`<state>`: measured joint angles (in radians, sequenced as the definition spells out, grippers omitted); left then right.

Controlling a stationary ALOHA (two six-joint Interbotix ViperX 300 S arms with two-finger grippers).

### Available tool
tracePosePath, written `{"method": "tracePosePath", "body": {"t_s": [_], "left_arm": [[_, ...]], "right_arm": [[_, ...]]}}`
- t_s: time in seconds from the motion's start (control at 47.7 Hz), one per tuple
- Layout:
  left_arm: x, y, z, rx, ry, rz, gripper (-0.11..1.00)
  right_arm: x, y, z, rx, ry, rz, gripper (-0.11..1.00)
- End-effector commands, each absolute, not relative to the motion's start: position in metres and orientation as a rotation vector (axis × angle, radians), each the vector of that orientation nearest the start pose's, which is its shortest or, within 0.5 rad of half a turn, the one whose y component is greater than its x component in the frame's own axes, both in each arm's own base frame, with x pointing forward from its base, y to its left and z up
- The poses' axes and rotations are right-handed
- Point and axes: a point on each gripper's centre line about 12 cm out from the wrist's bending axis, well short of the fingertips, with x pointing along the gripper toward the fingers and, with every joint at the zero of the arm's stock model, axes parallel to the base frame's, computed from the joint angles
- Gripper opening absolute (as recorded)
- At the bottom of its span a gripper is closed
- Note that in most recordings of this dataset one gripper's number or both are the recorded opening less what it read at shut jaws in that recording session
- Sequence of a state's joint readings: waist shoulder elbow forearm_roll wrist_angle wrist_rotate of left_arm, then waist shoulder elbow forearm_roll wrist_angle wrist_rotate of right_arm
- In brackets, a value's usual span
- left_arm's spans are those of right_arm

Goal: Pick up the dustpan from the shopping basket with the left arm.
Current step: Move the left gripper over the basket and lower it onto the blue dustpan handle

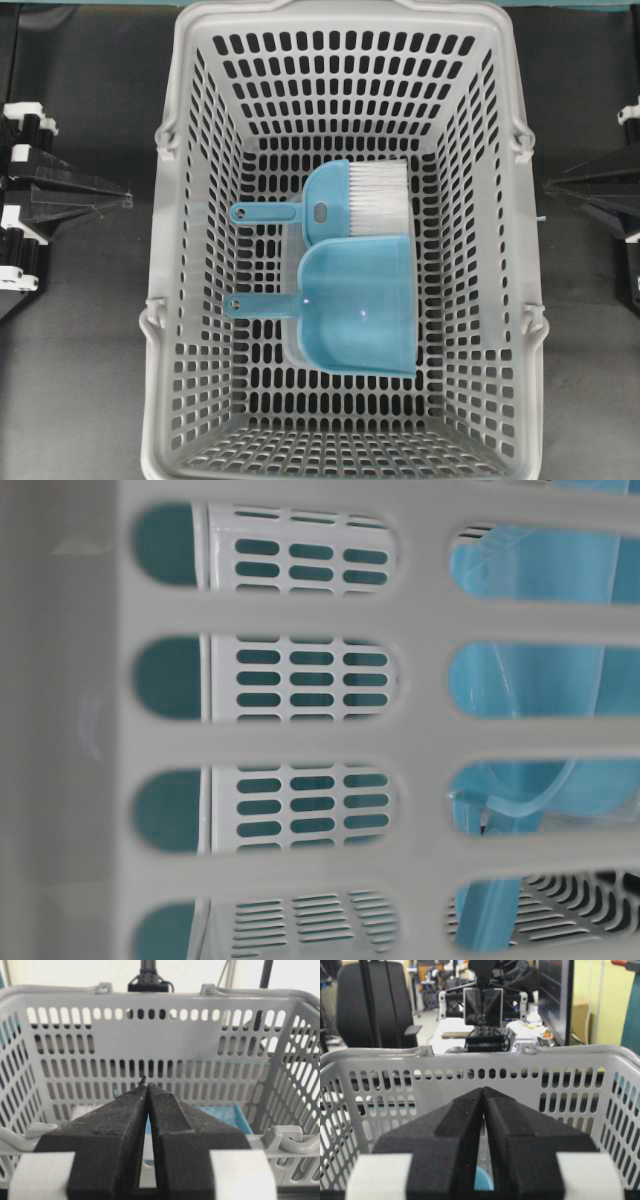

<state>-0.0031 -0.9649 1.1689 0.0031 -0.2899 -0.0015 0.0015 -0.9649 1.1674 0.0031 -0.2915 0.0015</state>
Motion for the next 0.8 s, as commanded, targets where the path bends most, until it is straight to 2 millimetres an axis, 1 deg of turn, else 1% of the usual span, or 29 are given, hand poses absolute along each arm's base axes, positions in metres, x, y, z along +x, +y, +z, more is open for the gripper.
{"method": "tracePosePath", "body": {"t_s": [0.0, 0.021, 0.084, 0.168, 0.294, 0.398, 0.419, 0.524, 0.65, 0.776], "left_arm": [[0.202, -0.004, 0.302, 0.028, -0.071, -0.023, 0.06], [0.202, -0.004, 0.302, 0.026, -0.06, -0.023, 0.05], [0.204, -0.004, 0.309, 0.025, -0.031, -0.021, 0.0], [0.207, -0.003, 0.323, 0.026, 0.02, -0.018, 0.0], [0.21, -0.003, 0.343, 0.03, 0.109, -0.015, 0.0], [0.216, -0.006, 0.354, 0.035, 0.199, -0.024, 0.0], [0.218, -0.007, 0.358, 0.036, 0.223, -0.029, 0.0], [0.229, -0.01, 0.366, 0.041, 0.313, -0.039, 0.0], [0.244, -0.015, 0.374, 0.046, 0.42, -0.054, 0.0], [0.261, -0.018, 0.376, 0.055, 0.553, -0.058, 0.0]], "right_arm": [[0.201, -0.001, 0.298, 0.012, -0.087, -0.004, 0.0], [0.201, -0.001, 0.298, 0.018, -0.084, -0.005, 0.0], [0.201, -0.002, 0.295, 0.045, -0.057, -0.009, 0.0], [0.202, -0.001, 0.292, 0.065, -0.008, -0.009, -0.01], [0.203, -0.001, 0.295, 0.087, 0.052, -0.009, -0.01], [0.204, -0.001, 0.299, 0.087, 0.08, -0.008, -0.01], [0.204, -0.001, 0.3, 0.084, 0.084, -0.008, -0.01], [0.205, -0.001, 0.303, 0.081, 0.109, -0.009, -0.01], [0.204, -0.001, 0.3, 0.082, 0.162, -0.012, 0.0], [0.203, -0.001, 0.301, 0.08, 0.165, -0.012, 0.0]]}}
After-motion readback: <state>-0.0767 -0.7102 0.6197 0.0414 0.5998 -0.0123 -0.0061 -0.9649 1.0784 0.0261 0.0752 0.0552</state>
